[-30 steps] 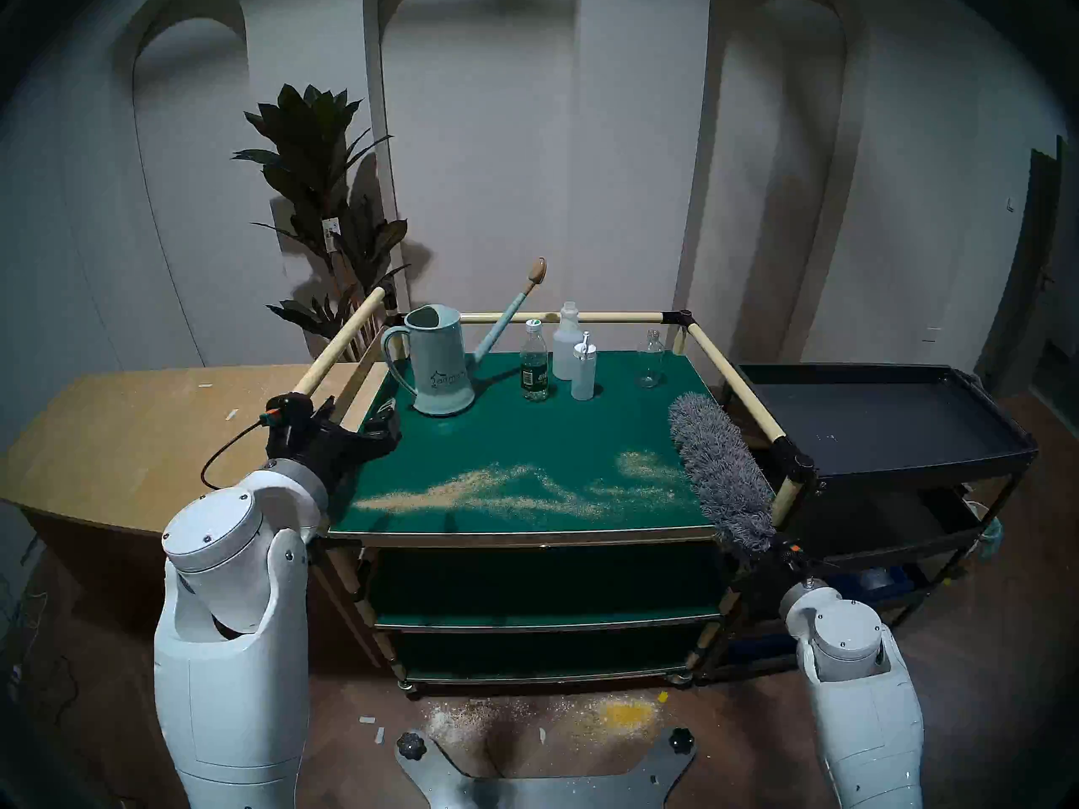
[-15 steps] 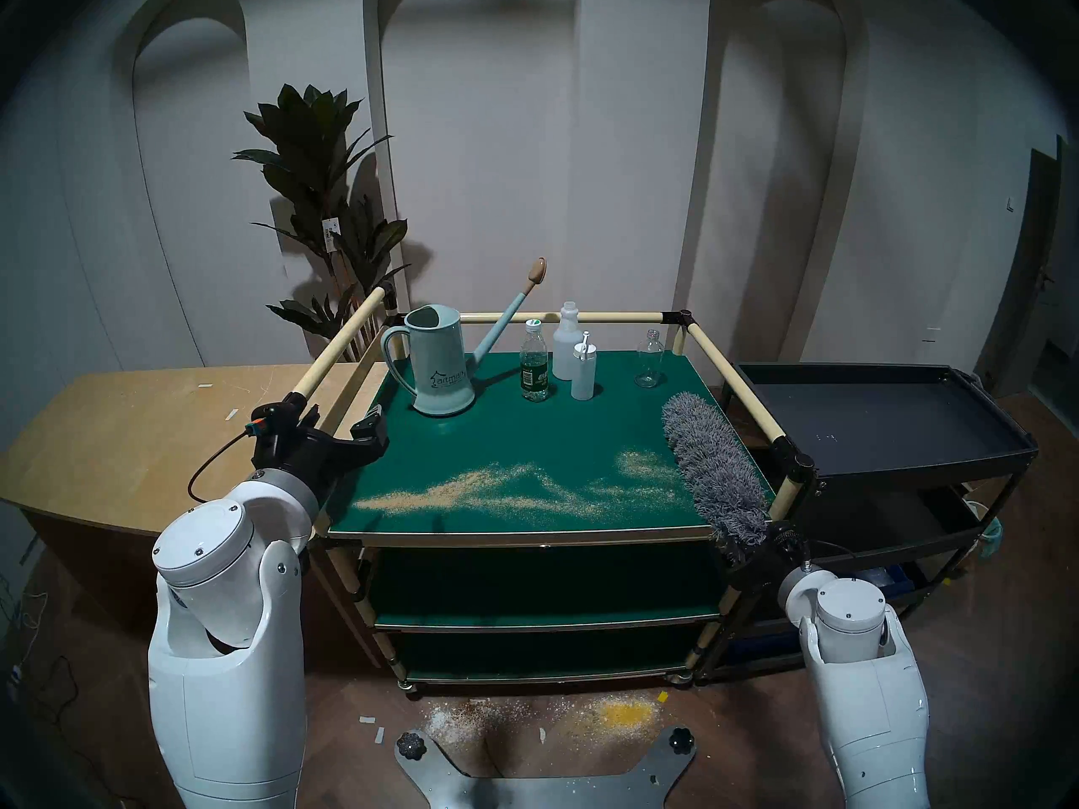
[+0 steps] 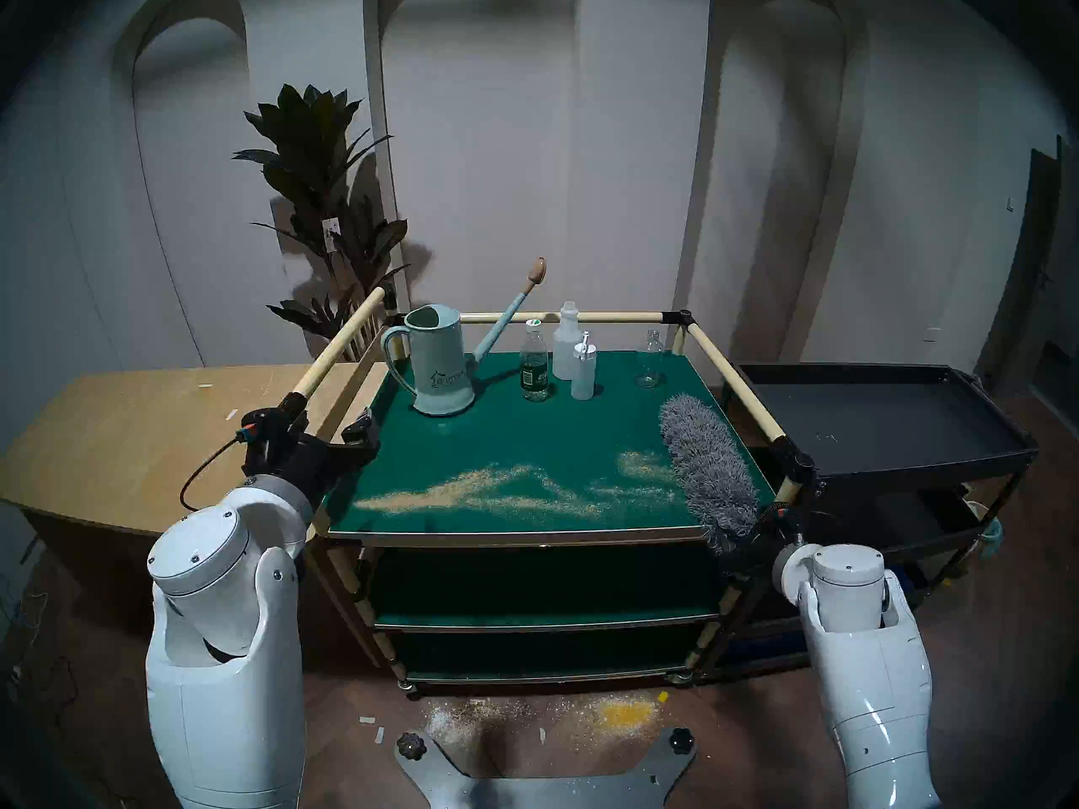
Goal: Dust the shelf with the duster
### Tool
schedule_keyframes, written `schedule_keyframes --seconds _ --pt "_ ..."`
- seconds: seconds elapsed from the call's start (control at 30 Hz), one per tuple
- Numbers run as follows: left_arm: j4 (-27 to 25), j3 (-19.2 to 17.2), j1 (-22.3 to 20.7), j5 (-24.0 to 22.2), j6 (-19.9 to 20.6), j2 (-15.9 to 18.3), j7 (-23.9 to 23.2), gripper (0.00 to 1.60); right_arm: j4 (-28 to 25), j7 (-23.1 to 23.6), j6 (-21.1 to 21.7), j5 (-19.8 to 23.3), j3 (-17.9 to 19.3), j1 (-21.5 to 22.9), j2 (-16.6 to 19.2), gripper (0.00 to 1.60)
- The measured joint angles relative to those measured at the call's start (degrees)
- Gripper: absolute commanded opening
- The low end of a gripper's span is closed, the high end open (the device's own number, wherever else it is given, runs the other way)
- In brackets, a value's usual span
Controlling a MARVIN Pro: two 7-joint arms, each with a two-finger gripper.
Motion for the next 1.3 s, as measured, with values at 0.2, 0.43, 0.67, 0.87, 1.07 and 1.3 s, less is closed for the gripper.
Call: schedule_keyframes --seconds 0.2,0.43,0.67,0.87,1.07,1.3 --pt "-0.43 -0.27 0.29 0.13 0.01 -0.33 0.79 1.6 -0.75 1.35 4.51 0.13 -1.14 1.33 0.58 0.0" --pt "-1.21 -0.53 0.79 0.62 0.04 -0.75 1.87 1.6 -1.12 2.97 9.27 0.41 -2.69 3.03 1.12 0.0" --pt "-2.28 -0.83 1.54 1.3 0.12 -1.25 3.06 1.6 -1.07 4.91 13.4 0.77 -4.52 4.78 1.66 0.0" --pt "-3.07 -0.88 2.48 1.77 0.25 -1.78 4.04 1.6 -0.64 6.26 15.76 0.9 -6.03 6.21 2.11 0.0" --pt "-3.84 -0.73 3.29 2.14 0.43 -2.29 4.92 1.6 0.04 7.42 17.65 0.99 -6.96 7.57 2.33 0.0" --pt "-4.18 -0.37 3.48 2.46 0.72 -2.48 5.55 1.6 0.53 8.64 19.52 1.05 -8.04 8.79 2.32 0.0"
